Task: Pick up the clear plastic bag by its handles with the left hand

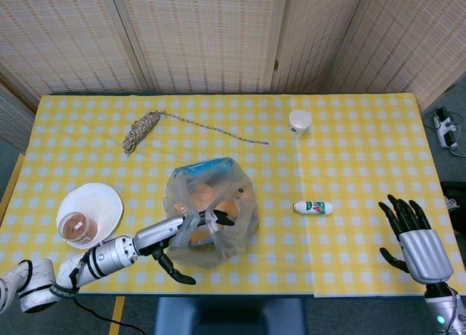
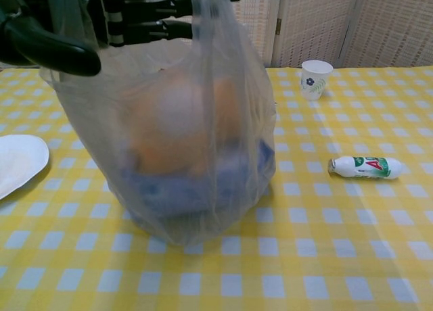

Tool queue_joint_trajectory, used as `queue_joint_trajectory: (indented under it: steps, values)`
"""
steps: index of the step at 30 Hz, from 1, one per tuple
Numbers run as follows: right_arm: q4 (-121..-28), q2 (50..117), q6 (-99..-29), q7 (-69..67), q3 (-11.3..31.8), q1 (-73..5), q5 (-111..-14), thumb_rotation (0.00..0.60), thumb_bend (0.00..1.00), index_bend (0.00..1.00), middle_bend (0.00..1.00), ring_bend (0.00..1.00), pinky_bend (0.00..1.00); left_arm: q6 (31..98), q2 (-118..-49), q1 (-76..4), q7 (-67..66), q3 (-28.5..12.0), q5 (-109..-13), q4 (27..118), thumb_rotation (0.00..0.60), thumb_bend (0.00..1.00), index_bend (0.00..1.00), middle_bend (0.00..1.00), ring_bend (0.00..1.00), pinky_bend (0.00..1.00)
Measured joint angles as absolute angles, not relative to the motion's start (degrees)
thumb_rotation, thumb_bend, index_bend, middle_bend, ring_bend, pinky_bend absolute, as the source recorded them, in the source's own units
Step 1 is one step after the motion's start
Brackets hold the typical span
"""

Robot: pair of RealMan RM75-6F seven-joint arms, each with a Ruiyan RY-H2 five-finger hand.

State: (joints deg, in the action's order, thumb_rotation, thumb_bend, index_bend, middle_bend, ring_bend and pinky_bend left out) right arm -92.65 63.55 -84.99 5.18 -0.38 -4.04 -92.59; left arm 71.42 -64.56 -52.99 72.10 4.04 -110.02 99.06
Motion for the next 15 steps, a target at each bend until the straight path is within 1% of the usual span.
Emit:
queue_joint_trajectory:
  steps: [15]
  values:
    - [-92.6,63.5,-84.8,5.0,-0.4,-4.1,-92.6,0.600,0.27,0.00,0.00,0.00,0.00,69.8,-65.4,-57.3,76.8,2.7,-108.5,100.3,0.600,0.09,0.13,0.13,0.00,0.00]
